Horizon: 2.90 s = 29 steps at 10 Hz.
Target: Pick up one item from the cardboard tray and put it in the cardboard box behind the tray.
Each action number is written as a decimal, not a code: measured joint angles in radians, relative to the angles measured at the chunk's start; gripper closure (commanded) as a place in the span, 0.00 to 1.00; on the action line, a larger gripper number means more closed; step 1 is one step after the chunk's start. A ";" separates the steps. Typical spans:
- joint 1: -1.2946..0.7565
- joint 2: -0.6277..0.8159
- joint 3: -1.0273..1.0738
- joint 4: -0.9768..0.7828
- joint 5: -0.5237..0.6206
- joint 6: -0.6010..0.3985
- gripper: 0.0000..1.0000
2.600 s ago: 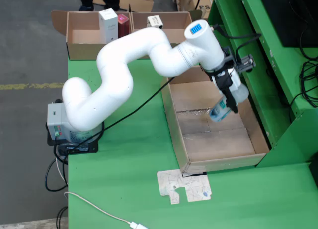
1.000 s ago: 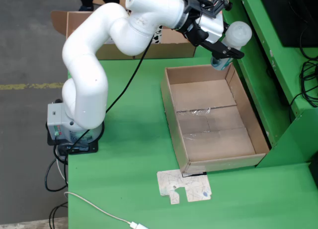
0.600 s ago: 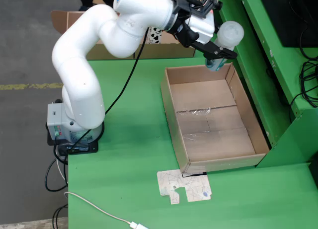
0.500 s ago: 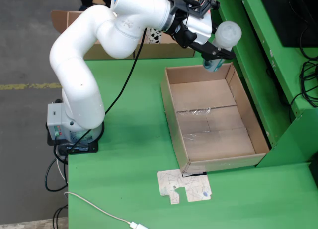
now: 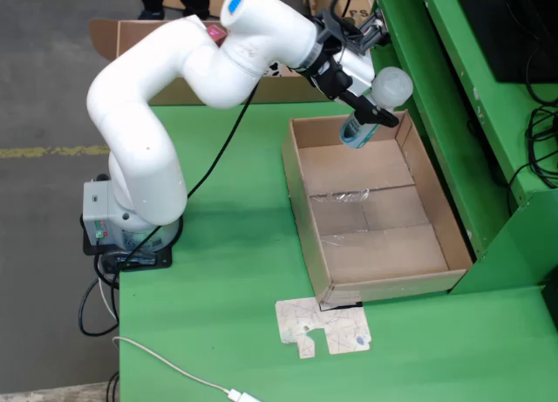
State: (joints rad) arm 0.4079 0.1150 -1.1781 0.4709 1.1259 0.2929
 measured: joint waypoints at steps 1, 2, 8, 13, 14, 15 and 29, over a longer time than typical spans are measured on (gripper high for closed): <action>0.006 -0.003 -0.037 0.009 0.005 0.003 1.00; 0.008 -0.003 -0.047 0.012 0.005 0.000 1.00; 0.152 0.000 -0.032 -0.037 -0.094 0.087 1.00; 0.224 -0.152 0.157 -0.129 -0.130 0.153 1.00; 0.225 -0.172 0.180 -0.135 -0.130 0.155 1.00; 0.230 -0.212 0.221 -0.140 -0.138 0.166 1.00; 0.406 -0.192 0.256 -0.316 -0.282 0.313 1.00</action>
State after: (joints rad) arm 0.8144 -0.0766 -0.9219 0.1548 0.8435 0.6058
